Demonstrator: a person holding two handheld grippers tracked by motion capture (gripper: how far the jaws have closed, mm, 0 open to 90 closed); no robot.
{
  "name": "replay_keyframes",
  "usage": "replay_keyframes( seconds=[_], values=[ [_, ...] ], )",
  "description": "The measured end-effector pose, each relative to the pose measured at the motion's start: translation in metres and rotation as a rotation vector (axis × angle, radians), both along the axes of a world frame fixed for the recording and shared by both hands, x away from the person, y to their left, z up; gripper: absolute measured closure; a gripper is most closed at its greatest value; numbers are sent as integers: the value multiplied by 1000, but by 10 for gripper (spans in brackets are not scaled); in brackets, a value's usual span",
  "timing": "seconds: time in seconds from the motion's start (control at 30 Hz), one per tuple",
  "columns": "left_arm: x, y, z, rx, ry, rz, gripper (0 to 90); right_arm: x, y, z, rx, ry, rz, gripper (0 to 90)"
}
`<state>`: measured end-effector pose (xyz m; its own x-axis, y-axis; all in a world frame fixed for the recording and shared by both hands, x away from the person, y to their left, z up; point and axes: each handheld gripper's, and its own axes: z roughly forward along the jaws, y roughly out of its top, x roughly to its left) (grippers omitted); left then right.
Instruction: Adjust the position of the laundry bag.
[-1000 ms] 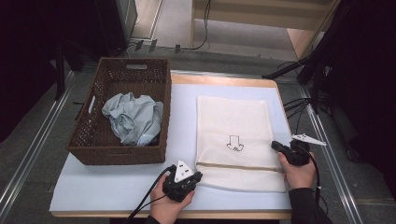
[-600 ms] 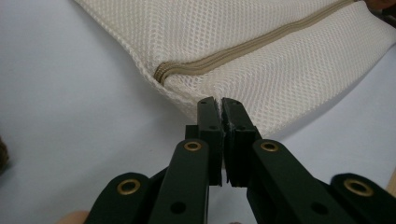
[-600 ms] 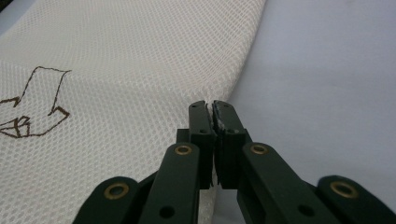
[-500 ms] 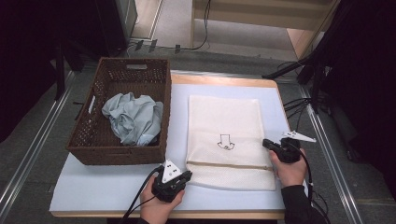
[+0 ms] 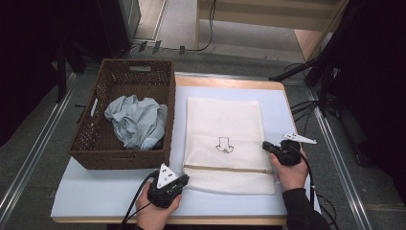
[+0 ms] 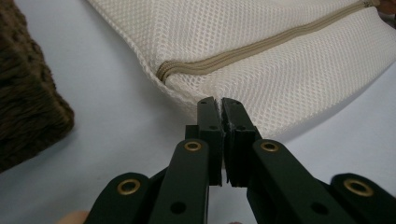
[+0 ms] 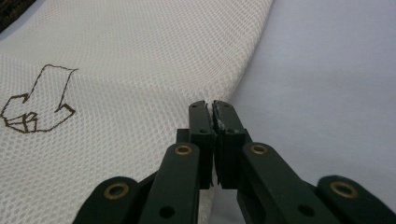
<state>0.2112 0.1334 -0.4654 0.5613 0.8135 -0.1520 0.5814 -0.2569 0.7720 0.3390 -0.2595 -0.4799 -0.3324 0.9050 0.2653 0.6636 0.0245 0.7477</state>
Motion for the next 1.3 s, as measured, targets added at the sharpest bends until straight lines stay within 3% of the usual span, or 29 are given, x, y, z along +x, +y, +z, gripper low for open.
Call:
replay_keyframes(
  seconds=[0.8,1.3],
  values=[
    [-6,30,-2,26,13,53,880,0,30,-2,10,-2,58,886],
    [-7,36,-4,28,29,54,879,-2,39,-4,-4,-14,68,885]
  ],
)
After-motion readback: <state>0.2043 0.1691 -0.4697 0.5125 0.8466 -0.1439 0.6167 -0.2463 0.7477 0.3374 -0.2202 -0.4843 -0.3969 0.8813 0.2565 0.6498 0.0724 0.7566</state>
